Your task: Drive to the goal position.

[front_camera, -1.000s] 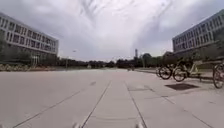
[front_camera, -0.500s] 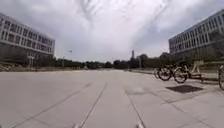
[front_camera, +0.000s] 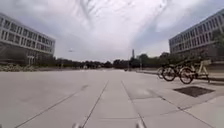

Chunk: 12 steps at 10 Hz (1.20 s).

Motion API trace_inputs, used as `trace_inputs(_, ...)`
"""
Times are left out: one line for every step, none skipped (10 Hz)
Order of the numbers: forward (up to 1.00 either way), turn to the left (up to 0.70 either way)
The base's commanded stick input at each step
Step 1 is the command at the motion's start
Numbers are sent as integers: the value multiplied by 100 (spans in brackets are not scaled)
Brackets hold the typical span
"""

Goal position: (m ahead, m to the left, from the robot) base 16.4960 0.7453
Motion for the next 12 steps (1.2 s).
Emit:
trace_inputs(70,0)
trace_inputs(70,0)
trace_inputs(70,0)
trace_inputs(70,0)
trace_inputs(70,0)
trace_inputs(70,0)
trace_inputs(70,0)
trace_inputs(70,0)
trace_inputs(70,0)
trace_inputs(70,0)
trace_inputs(70,-2)
trace_inputs(70,-11)
